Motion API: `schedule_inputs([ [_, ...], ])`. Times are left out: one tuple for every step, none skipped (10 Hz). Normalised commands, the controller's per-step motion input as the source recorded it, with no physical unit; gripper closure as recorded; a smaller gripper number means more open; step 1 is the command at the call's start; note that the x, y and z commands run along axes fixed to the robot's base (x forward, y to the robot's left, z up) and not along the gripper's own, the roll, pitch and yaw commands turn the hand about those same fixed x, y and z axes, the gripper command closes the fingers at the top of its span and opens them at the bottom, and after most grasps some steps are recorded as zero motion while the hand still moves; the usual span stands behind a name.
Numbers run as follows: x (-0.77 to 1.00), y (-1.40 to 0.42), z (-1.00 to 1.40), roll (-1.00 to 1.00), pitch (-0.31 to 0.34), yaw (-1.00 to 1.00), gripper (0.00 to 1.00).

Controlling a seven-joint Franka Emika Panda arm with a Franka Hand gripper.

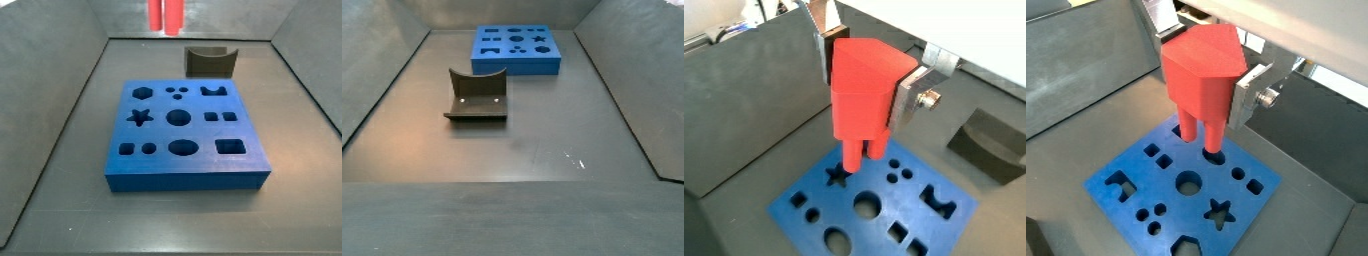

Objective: Insert the 3 prong object.

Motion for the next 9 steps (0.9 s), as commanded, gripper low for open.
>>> schedule_inputs([
  [0.30, 0.41, -0.87, 0.24, 0.000, -0.11, 1.00],
  [0.38, 0.43, -0.83, 0.25, 0.023, -0.23, 1.00],
  [0.45, 0.44, -0.84, 0.17, 0.114, -0.45, 1.00],
  [0.37, 0.43, -0.90, 0.12, 0.110, -0.45, 1.00],
  [0.18, 0.54, -1.00, 0.03, 0.069, -0.43, 1.00],
  [0.09, 0.55, -1.00, 0.00, 0.043, -0.41, 1.00],
  [0.00, 0.54, -1.00, 0.00, 0.033, -0.39, 1.00],
  [-0.03, 0.46, -1.00, 0.00, 0.023, -0.31, 1.00],
  [0.00, 0.00, -0.49, 0.00, 0.009, -0.07, 1.00],
])
